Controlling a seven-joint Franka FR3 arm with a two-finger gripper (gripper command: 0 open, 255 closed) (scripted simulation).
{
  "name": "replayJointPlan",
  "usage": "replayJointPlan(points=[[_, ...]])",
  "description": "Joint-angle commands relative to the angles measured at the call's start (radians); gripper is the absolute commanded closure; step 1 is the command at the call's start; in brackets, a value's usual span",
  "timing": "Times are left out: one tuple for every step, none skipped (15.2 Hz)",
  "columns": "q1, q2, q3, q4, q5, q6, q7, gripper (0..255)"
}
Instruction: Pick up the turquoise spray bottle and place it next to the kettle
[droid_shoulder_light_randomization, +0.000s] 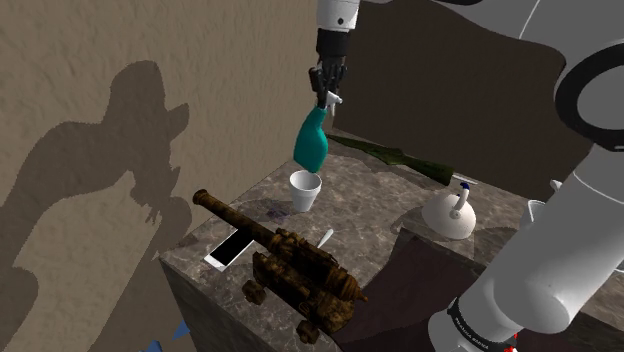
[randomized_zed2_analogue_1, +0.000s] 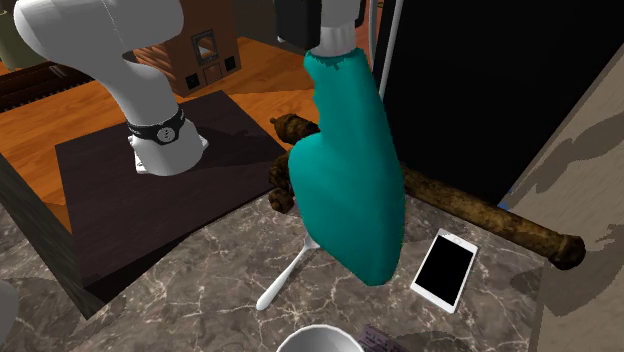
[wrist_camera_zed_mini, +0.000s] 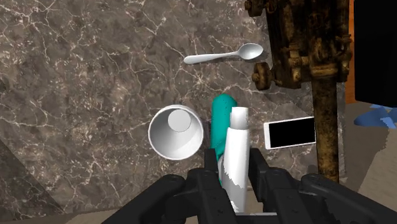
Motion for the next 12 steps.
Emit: replayJointPlan(points=[[-0.018,-0.075,-0.016,-0.089,0.004,0.013,-0.036,255],[-0.027,-0.105,-0.026,-0.122,0.004,0.015,-0.054,255],[-0.036,-0.135,-0.035,-0.153,0.003,0.017,-0.072,255],[-0.044,-0.163,-0.045,-0.183,0.002,0.017,-0.09,255],[-0.052,-0.19,-0.056,-0.211,0.0,0.017,-0.109,255],[-0.06,-0.217,-0.066,-0.237,-0.002,0.016,-0.127,255],[-0.067,-0.243,-0.077,-0.262,-0.005,0.015,-0.146,255],[-0.075,-0.268,-0.089,-0.285,-0.009,0.013,-0.165,255],[-0.083,-0.292,-0.1,-0.307,-0.013,0.011,-0.184,255],[-0.09,-0.316,-0.112,-0.328,-0.018,0.008,-0.203,255],[-0.098,-0.338,-0.125,-0.347,-0.024,0.004,-0.222,255],[-0.106,-0.36,-0.137,-0.365,-0.03,0.0,-0.241,255]])
